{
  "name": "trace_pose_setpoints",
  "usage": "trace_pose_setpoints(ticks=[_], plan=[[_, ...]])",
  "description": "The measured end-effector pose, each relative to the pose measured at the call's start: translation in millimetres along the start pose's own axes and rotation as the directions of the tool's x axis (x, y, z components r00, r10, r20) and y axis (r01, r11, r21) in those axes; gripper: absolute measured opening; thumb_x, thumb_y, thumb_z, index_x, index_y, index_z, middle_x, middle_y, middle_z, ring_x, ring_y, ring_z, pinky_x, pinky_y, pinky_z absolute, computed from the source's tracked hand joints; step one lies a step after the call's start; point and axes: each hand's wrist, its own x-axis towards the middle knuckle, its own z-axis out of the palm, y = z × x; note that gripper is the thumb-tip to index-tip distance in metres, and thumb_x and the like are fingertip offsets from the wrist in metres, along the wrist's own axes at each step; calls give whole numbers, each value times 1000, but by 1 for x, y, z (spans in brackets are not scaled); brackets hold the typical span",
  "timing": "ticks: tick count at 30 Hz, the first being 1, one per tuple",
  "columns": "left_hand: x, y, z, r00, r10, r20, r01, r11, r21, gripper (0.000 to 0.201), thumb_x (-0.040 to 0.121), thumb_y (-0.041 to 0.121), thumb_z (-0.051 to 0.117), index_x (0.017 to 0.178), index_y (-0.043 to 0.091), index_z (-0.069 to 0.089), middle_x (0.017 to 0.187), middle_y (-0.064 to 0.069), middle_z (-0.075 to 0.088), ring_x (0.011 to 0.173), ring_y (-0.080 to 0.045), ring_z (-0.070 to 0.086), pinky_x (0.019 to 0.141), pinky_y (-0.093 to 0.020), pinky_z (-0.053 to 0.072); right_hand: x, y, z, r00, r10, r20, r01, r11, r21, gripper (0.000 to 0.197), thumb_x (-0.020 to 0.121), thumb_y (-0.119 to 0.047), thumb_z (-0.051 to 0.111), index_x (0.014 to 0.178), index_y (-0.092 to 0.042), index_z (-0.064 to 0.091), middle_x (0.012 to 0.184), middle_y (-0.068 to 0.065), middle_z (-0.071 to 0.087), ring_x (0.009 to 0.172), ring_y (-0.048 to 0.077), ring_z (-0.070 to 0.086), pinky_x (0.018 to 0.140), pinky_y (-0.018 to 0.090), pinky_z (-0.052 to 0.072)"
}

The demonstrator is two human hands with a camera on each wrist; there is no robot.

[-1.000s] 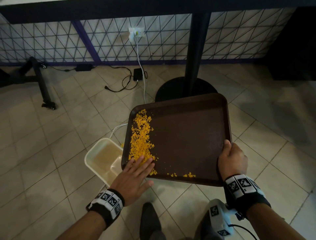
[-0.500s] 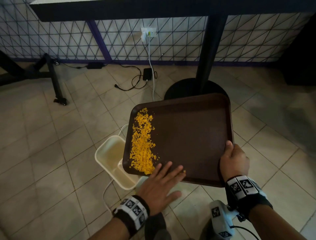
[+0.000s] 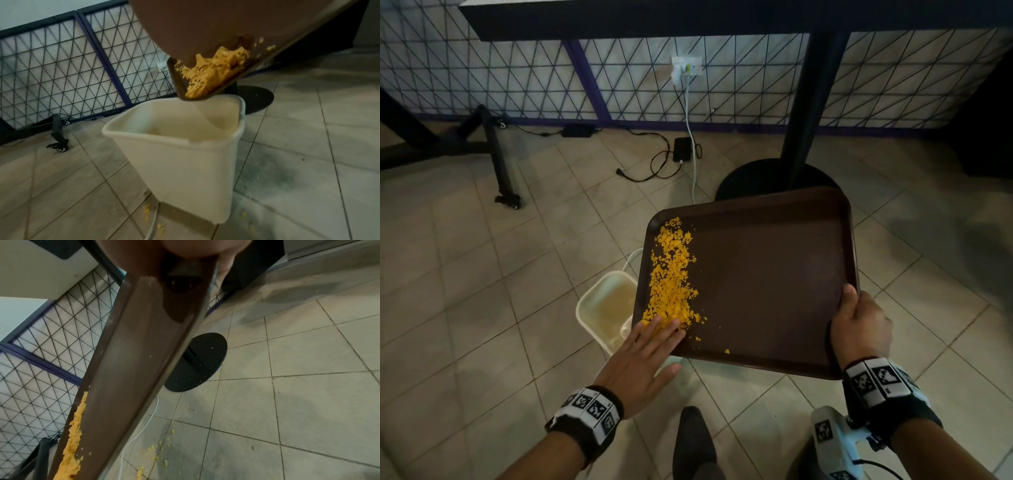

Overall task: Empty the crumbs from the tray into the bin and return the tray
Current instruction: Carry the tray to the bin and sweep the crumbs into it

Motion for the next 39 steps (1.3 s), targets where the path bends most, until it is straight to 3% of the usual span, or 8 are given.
trace_pose_setpoints(ticks=[3,6,10,13,21,28,35,39], plan=[[22,12,-23,991,-58,-119,47,995,-91,61,99,62,5,155,37,-1,162,14,-15,147,-6,-22,119,-30,-16,-3,-1,6,1000,-21,11,21,1000,-17,45,99,-34,31,103,1,59,81,15,58,70,24,45,65,29,33],[61,11,-48,959,-186,-214,146,971,-192,61,101,60,11,156,34,2,162,15,-15,148,-6,-20,118,-32,-10,-8,-3,10,999,-45,19,46,998,-46,45,99,-36,31,100,-1,58,70,7,52,64,24,43,62,28,32],[115,-7,-78,957,-240,-165,212,962,-171,70,98,65,8,158,27,4,164,9,-13,150,-13,-13,122,-40,-4,-11,-4,13,996,-66,53,70,995,-72,43,99,-37,31,101,-3,58,59,-5,43,52,11,40,49,22,27],[137,-17,-82,969,-234,-79,223,966,-133,76,96,69,6,158,25,1,165,7,-12,151,-16,-10,122,-44,-3,-10,-2,15,995,-84,57,89,993,-75,44,98,-38,31,99,-4,58,61,-1,48,52,8,40,47,19,26],[102,-46,-46,905,-421,61,426,895,-132,85,89,76,-4,157,25,-1,165,5,-9,151,-17,-7,121,-46,-2,-6,-1,14,995,-80,62,84,994,-67,45,98,-39,30,97,-3,57,72,11,55,61,25,45,60,29,33],[127,-49,-74,928,-349,-126,325,928,-182,77,96,69,6,158,24,3,166,4,-5,152,-17,-4,122,-42,3,-3,-1,13,992,-122,18,123,991,-53,44,99,-35,31,94,0,57,71,10,52,63,25,43,61,30,31],[138,-58,-67,908,-415,-57,407,907,-111,82,92,72,0,158,23,1,166,2,-4,152,-19,-4,122,-45,3,1,1,12,984,-175,-16,174,983,-57,41,100,-32,32,86,-1,55,68,11,51,62,26,42,60,31,30],[115,-62,-57,905,-420,-63,419,907,-31,84,93,70,-1,157,19,19,165,-3,16,152,-22,7,122,-45,9,1,4,9,986,-168,2,168,983,-71,43,100,-33,32,87,0,56,68,12,52,62,27,43,61,32,33]])
